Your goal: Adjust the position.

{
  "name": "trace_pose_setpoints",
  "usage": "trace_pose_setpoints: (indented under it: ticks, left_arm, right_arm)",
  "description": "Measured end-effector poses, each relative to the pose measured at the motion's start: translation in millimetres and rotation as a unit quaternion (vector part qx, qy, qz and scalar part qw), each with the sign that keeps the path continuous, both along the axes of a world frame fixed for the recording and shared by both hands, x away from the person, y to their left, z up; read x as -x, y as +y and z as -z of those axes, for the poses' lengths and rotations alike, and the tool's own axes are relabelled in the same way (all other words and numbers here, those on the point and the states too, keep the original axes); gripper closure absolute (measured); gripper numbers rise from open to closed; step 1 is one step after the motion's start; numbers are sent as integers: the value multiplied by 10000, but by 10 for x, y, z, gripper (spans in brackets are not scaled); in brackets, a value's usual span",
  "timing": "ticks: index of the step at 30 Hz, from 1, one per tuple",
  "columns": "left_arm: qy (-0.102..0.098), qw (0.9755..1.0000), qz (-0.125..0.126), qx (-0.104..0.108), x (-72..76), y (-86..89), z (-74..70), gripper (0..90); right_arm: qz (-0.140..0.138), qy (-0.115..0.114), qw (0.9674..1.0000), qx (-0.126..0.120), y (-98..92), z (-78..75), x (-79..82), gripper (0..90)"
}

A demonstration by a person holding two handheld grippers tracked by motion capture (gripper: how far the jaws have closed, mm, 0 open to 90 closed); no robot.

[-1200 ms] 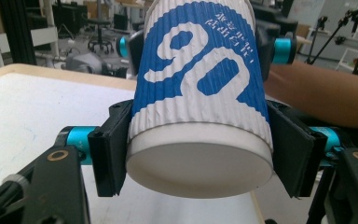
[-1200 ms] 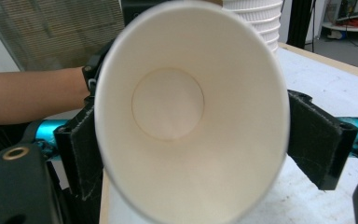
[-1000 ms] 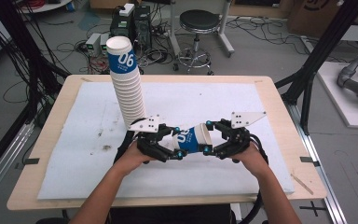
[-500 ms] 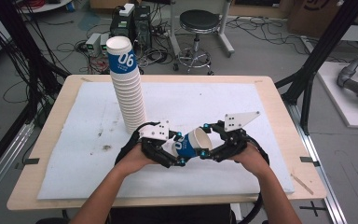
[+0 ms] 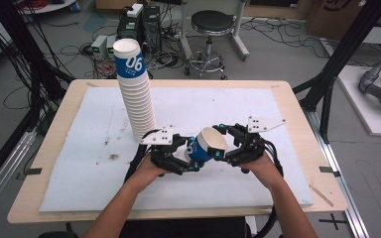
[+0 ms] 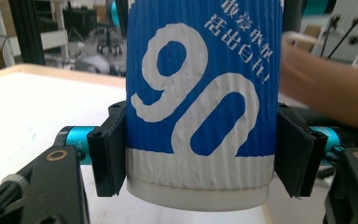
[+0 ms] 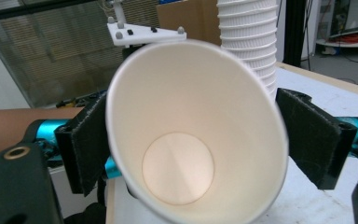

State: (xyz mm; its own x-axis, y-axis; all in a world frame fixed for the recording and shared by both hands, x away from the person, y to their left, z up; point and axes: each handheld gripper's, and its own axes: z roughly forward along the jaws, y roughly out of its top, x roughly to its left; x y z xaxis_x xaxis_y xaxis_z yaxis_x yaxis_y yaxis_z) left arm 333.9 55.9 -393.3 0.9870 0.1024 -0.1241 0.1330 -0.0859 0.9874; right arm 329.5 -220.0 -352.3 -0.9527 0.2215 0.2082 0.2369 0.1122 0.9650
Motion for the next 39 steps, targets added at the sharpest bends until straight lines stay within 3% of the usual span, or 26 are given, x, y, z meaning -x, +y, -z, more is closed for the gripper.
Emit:
trace_pose_setpoints:
  ticks: [4,6,8,11,13,15,17,20,21,23,26,31,32,34,36,38,39]
  left_arm:
    - [-35,9999,-24,-157,9,-18,5,296]
    - [-99,9990,-130,-422,24,-40,8,286]
    - [-210,9952,-382,-871,43,-71,14,227]
    - [-252,9929,-388,-1096,55,-82,33,195]
    - [-297,9931,-311,-1087,62,-95,37,229]
    - [-305,9934,-173,-1090,63,-109,40,293]
    - [-236,9945,-132,-1014,57,-116,46,302]
    - [-87,9975,-133,-685,44,-101,39,304]
    - [-87,9975,-133,-685,44,-101,39,304]
    - [-23,9987,-152,-487,39,-97,35,305]
    - [-26,9996,-165,-227,52,-100,55,307]
    - [-76,9996,-228,-137,59,-107,67,306]
    - [-79,9996,-255,-105,57,-108,67,307]
    - [-91,9993,-296,-224,57,-124,77,302]
    - [-114,9980,-425,-448,64,-142,95,289]
    - [-46,9955,-596,-737,56,-143,132,199]
    - [-3,9949,-631,-780,53,-125,156,186]
  right_arm:
    - [-80,-105,9998,165,21,2,1,216]
    - [-125,-125,9992,355,20,0,-6,224]
    - [-38,-295,9977,611,30,-1,4,227]
    - [-13,-349,9954,893,35,-15,10,230]
    - [-55,-384,9937,1049,52,-22,15,230]
    - [-104,-357,9937,1054,73,-17,20,229]
    - [-99,-356,9943,1000,90,-16,29,227]
    - [10,-322,9972,675,91,-4,29,192]
    - [10,-322,9972,675,91,-4,29,192]
    - [159,-216,9994,205,102,18,29,178]
    - [127,-89,9999,38,118,30,23,177]
    - [35,32,9999,-93,140,64,14,180]
    - [-15,20,9999,-143,138,66,10,223]
    - [7,-37,10000,-90,138,65,5,234]
    - [16,-133,9998,131,142,68,6,241]
    - [135,-265,9992,277,132,62,8,243]
    - [186,-308,9989,313,117,53,8,243]
